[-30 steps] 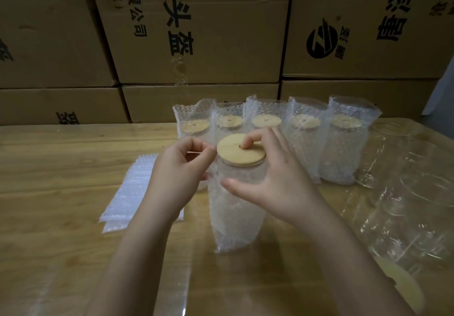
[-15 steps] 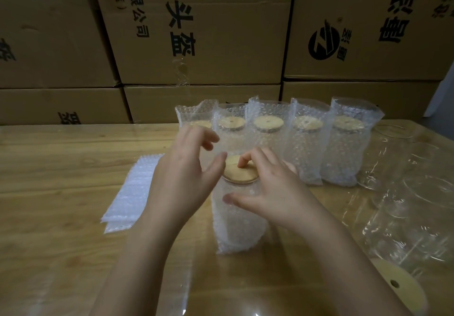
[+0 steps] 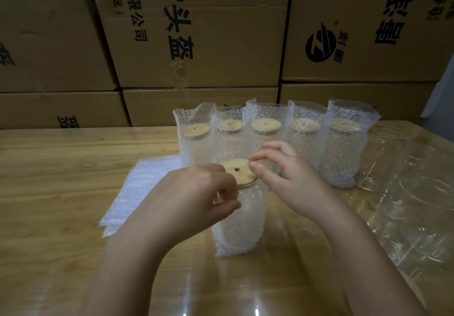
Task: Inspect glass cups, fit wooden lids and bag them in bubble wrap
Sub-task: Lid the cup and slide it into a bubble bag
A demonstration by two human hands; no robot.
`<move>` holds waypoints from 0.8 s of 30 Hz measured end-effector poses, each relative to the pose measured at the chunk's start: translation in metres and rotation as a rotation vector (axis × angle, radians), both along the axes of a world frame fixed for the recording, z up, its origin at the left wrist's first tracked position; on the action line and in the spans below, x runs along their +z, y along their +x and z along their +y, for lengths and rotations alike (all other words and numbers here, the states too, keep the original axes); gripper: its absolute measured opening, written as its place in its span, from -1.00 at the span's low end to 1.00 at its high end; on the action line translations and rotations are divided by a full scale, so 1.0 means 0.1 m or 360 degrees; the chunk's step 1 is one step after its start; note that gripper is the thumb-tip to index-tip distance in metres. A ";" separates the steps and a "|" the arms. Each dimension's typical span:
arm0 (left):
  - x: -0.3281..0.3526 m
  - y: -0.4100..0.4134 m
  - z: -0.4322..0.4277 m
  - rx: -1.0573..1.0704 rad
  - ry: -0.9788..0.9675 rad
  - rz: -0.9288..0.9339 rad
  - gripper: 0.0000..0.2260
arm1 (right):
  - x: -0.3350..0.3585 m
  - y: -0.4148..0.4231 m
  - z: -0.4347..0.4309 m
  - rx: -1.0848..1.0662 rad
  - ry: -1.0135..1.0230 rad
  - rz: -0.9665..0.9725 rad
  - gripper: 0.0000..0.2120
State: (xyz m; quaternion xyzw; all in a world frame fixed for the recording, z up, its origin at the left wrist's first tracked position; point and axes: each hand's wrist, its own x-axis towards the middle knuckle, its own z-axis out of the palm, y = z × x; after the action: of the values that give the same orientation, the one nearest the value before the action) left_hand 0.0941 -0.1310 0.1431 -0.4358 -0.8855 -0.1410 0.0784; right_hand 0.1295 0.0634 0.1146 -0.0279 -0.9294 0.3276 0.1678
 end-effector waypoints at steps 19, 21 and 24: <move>0.00 -0.23 -0.25 0.0251 0.0569 0.0626 -0.98 | 0.11 0.08 0.00 -0.0044 -0.0362 0.0469 -0.54; -0.02 -0.25 -0.25 0.0263 0.0602 0.0589 -0.98 | 0.13 0.11 0.02 -0.0047 -0.0246 0.0430 -0.64; -0.04 -0.27 -0.26 0.0208 0.0632 0.0490 -0.98 | 0.18 0.15 0.07 -0.0053 -0.0049 0.0365 -0.77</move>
State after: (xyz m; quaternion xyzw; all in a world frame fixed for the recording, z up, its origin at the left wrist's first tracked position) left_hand 0.0667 -0.1572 0.1392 -0.3700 -0.8444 -0.2387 0.3051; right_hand 0.1449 0.0708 0.1324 -0.0083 -0.8983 0.3401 0.2781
